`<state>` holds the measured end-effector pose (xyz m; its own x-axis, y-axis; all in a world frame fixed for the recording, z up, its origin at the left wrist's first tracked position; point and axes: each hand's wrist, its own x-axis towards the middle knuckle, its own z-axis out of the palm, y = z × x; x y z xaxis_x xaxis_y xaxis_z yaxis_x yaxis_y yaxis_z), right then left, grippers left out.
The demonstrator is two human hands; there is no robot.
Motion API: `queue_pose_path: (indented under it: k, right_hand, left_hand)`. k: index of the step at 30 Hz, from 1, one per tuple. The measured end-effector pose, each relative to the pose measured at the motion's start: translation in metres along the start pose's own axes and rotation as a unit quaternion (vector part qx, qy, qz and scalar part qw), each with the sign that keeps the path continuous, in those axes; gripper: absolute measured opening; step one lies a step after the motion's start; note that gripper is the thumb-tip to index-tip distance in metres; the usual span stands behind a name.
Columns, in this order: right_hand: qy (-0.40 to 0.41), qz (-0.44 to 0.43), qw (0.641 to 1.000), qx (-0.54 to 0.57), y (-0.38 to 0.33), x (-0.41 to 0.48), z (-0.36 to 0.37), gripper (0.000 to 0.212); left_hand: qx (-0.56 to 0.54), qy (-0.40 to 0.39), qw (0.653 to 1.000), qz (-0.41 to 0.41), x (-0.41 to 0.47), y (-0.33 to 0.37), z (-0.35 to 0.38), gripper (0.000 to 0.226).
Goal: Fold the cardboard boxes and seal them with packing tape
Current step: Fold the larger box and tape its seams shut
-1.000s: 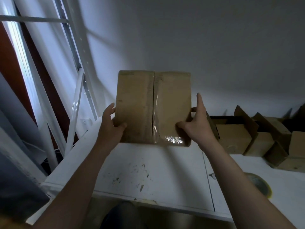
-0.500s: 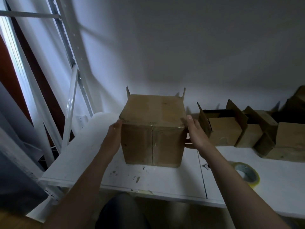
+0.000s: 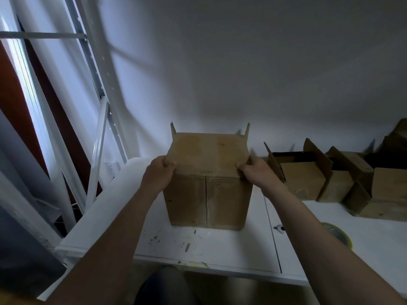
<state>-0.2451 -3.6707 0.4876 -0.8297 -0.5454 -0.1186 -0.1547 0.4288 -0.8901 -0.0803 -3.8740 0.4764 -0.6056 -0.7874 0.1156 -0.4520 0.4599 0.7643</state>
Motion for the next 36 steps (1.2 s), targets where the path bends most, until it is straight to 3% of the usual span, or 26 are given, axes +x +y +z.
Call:
queue_pose_path:
  k: [4, 7, 9, 12, 16, 21, 27, 36]
  right_hand:
    - [0.045, -0.050, 0.996, 0.050, 0.002, -0.010, -0.003, 0.048]
    - [0.075, -0.085, 0.990, 0.089, 0.010, -0.017, -0.005, 0.074]
    - [0.074, -0.101, 0.990, 0.062, 0.018, -0.021, -0.003, 0.095]
    - [0.085, -0.108, 0.989, 0.047, 0.034, -0.028, 0.000, 0.110]
    - [0.084, -0.094, 0.990, 0.069, 0.053, -0.035, 0.002, 0.110]
    - [0.113, -0.121, 0.984, 0.072, 0.053, -0.030, -0.001, 0.113]
    - [0.125, -0.176, 0.976, 0.020, 0.040, -0.029, -0.004, 0.117]
    - [0.146, -0.195, 0.969, -0.038, 0.051, -0.031, -0.001, 0.115]
  left_hand:
    - [-0.050, 0.054, 0.996, 0.058, -0.009, -0.004, -0.008, 0.044]
    - [-0.151, 0.062, 0.984, 0.075, -0.011, -0.007, -0.008, 0.051]
    - [-0.156, 0.037, 0.985, 0.066, -0.013, -0.013, -0.002, 0.072]
    - [-0.144, -0.012, 0.988, 0.048, -0.016, -0.021, 0.013, 0.091]
    - [-0.141, -0.002, 0.990, -0.003, -0.025, -0.021, 0.028, 0.089]
    - [-0.167, 0.056, 0.984, -0.006, -0.026, -0.018, 0.027, 0.091]
    - [-0.132, 0.103, 0.984, 0.065, -0.029, -0.015, 0.021, 0.100]
    - [-0.091, 0.125, 0.981, 0.120, -0.036, -0.017, 0.031, 0.085]
